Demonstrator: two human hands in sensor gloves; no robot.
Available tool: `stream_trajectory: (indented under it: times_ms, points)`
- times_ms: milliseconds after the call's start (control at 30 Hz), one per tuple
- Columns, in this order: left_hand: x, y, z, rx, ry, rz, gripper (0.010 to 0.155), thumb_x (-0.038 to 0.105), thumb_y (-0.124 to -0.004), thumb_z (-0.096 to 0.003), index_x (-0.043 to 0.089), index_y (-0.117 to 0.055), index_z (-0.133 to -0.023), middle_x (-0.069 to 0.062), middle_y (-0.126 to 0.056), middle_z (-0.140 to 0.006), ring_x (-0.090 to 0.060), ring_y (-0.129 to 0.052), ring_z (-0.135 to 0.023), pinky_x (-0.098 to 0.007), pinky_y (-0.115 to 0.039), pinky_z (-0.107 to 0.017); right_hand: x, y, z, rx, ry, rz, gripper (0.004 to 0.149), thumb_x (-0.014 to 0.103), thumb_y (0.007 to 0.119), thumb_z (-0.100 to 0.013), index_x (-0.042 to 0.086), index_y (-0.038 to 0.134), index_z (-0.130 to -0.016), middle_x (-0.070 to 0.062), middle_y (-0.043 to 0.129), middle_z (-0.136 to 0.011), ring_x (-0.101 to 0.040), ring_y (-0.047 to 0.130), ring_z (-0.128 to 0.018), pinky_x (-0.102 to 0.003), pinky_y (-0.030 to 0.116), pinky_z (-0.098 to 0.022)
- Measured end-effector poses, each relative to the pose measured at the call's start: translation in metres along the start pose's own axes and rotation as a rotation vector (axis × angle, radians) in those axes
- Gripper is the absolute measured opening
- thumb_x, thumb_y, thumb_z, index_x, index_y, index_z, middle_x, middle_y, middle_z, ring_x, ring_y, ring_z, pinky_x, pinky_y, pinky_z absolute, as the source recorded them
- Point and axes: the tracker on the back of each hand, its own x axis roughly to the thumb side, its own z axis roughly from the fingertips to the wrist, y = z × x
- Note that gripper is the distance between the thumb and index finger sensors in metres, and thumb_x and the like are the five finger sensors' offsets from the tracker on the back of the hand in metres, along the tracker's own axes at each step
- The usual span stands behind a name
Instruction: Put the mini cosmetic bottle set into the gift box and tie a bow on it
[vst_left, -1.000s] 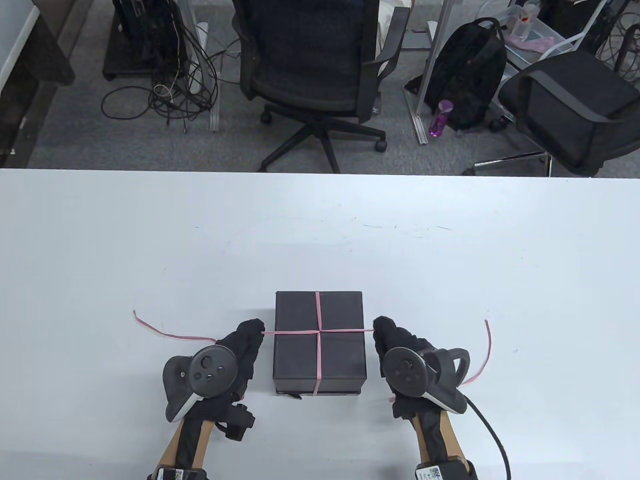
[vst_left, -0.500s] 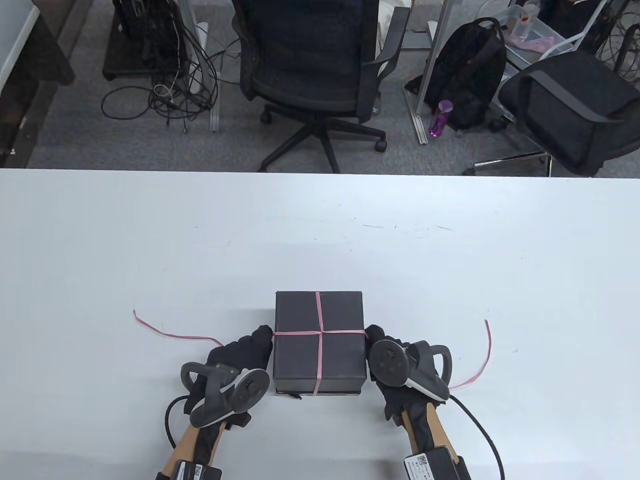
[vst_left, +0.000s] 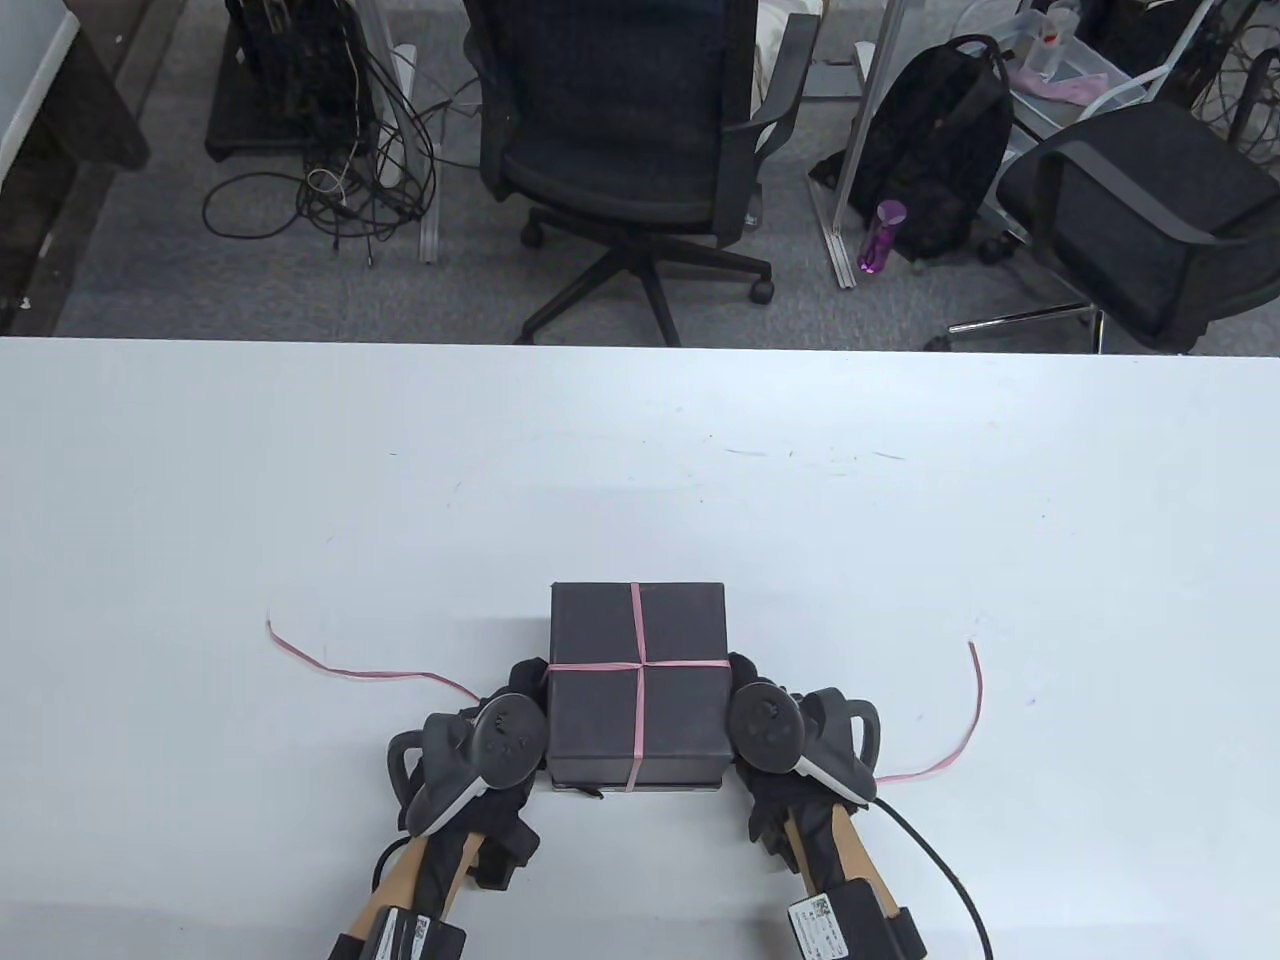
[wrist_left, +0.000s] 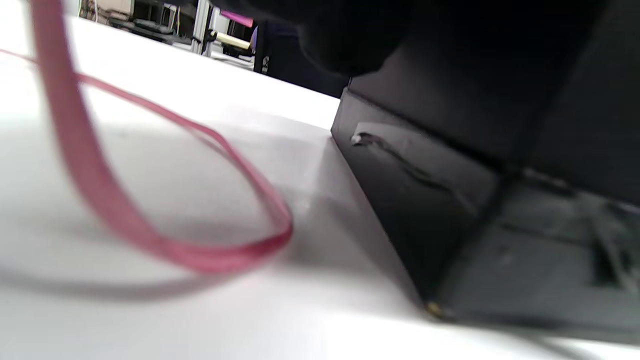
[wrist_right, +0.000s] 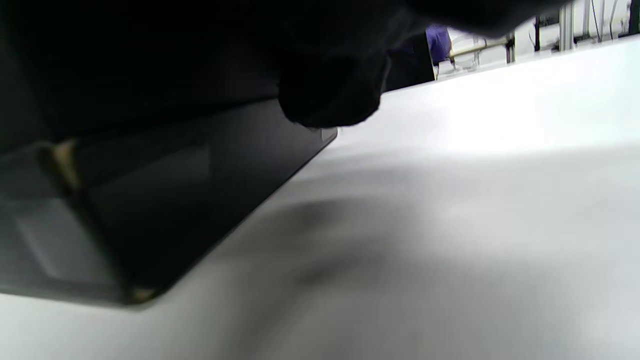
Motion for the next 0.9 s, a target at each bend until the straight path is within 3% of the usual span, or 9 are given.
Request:
stream_trajectory:
  times_ms: [467,767,900]
  points:
    - [-0.011,-0.023,-0.010,-0.219,0.080,0.098,0.046,0.039,-0.052,-0.0619,0.023,-0.059,-0.105,0.014,-0.089,-0.055,-0.004,-0.087,-0.017,-0.028,-0.085,-0.017,-0.010,0.013,-0.004,0.099,0.062,-0.100,0.046,0.023,0.054,-0.061,-0.001,0.060,-0.100,-0.015,0.091,-0.056,-0.007,0.087,-0.016,-0.027,0.084,-0.014]
    - [-0.015,-0.027,-0.012,-0.233,0.093,0.129,0.046,0.039,-0.051,-0.0620,0.026,-0.060,-0.105,0.014,-0.089,-0.057,-0.004,-0.087,-0.017,-0.027,-0.085,-0.018,-0.016,0.016,-0.004,0.130,0.093,-0.163,0.046,0.025,0.055,-0.062,0.001,0.063,-0.100,-0.012,0.090,-0.054,-0.006,0.087,-0.018,-0.027,0.085,-0.016]
    - [-0.012,-0.029,-0.010,-0.233,0.141,0.222,0.046,0.037,-0.052,-0.0627,0.022,-0.060,-0.106,0.012,-0.089,-0.059,-0.004,-0.088,-0.018,-0.027,-0.085,-0.018,-0.015,0.017,-0.005,0.146,0.114,-0.193,0.046,0.024,0.053,-0.062,0.000,0.062,-0.101,-0.012,0.090,-0.054,-0.006,0.088,-0.018,-0.027,0.085,-0.016]
